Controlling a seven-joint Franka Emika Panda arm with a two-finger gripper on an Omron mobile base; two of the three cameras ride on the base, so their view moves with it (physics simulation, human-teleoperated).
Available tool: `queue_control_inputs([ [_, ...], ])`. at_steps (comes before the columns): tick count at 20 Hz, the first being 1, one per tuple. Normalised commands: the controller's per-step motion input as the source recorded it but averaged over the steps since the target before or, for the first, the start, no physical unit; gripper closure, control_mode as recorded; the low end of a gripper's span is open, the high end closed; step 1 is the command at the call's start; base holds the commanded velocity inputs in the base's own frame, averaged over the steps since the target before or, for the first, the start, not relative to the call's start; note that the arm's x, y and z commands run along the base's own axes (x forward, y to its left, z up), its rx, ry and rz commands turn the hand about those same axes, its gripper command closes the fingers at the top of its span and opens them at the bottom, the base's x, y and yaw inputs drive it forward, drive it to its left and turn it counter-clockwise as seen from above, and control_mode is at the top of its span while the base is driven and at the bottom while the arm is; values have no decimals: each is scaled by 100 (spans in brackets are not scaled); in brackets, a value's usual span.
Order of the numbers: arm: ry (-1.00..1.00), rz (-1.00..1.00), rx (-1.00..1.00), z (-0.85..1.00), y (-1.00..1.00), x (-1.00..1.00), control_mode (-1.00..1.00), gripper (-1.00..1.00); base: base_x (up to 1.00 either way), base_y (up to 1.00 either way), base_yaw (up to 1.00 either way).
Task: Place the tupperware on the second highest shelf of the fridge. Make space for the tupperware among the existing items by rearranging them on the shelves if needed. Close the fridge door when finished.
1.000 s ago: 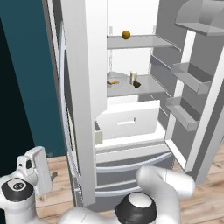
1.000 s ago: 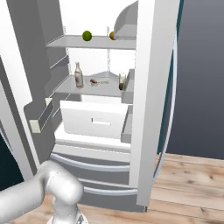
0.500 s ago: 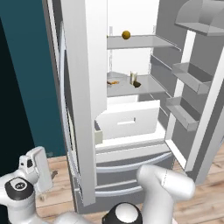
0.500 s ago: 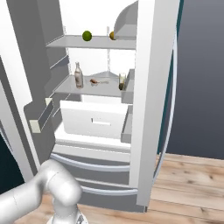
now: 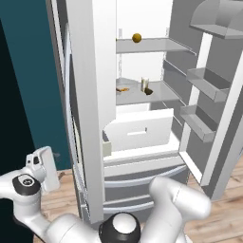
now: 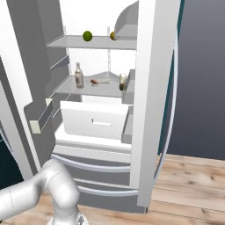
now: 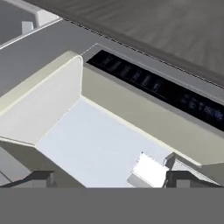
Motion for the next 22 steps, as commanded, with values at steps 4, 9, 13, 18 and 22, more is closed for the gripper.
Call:
queue_control_inputs([
  [4, 3, -3, -1, 0, -22, 30, -100, -100, 0, 0, 0],
  [9, 0, -6, 0, 0, -50, 5, -100, -100, 0, 0, 0],
  [13, 0, -7, 0, 0, -65, 1, -100, -100, 0, 0, 0],
  [18, 0, -2, 0, 0, -85, 0, -100, -100, 0, 0, 0],
  [22, 0, 0, 0, 0, -83, 1, -100, -100, 0, 0, 0],
])
